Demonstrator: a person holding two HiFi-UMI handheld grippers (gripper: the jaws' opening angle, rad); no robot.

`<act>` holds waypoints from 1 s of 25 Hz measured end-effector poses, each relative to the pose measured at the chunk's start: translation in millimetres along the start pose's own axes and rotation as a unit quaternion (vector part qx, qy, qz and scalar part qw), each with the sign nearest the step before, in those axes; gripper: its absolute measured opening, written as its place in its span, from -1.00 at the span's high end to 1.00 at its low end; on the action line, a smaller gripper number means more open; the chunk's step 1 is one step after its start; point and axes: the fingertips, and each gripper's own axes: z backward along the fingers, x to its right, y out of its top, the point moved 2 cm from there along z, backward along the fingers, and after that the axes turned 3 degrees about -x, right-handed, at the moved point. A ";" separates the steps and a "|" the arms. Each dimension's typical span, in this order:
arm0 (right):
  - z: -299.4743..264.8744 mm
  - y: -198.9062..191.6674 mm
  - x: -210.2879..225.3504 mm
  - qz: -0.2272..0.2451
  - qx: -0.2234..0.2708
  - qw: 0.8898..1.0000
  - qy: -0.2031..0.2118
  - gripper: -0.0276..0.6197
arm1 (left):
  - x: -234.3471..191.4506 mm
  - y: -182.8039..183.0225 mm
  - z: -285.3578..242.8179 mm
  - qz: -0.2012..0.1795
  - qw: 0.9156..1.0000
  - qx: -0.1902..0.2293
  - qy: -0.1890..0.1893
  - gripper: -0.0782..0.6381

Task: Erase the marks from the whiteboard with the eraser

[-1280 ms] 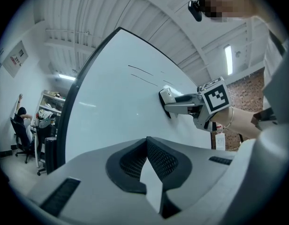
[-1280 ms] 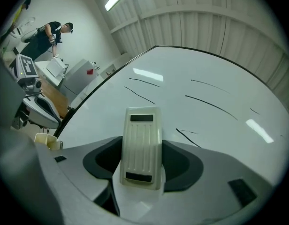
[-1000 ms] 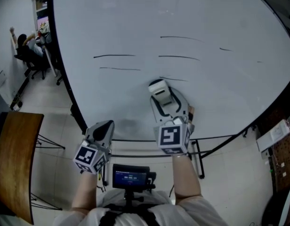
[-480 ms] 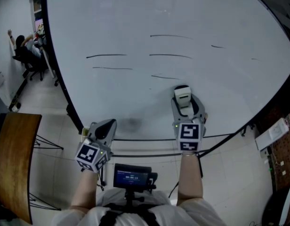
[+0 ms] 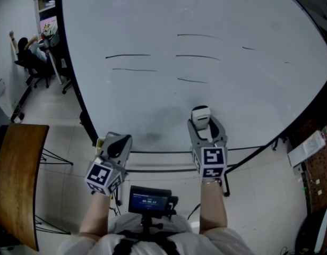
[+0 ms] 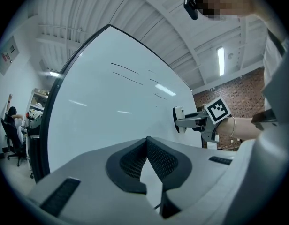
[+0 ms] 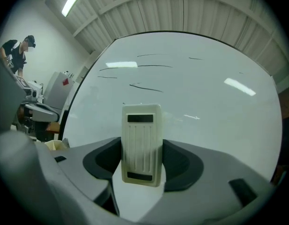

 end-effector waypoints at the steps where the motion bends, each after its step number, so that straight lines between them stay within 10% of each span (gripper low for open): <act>1: 2.8 -6.4 -5.7 -0.002 -0.008 1.000 -0.003 0.08 | -0.5 -3.4 3.9 0.003 1.000 -0.002 -0.003 0.76; 15: 82.0 -45.3 -73.7 -0.004 -0.017 1.000 0.020 0.08 | 18.0 -5.8 50.9 -0.007 1.000 0.018 -0.011 0.76; 25: 166.1 -85.2 -67.0 -0.014 -0.034 0.997 0.068 0.08 | 110.5 -27.6 87.4 0.024 1.000 -0.014 0.015 0.76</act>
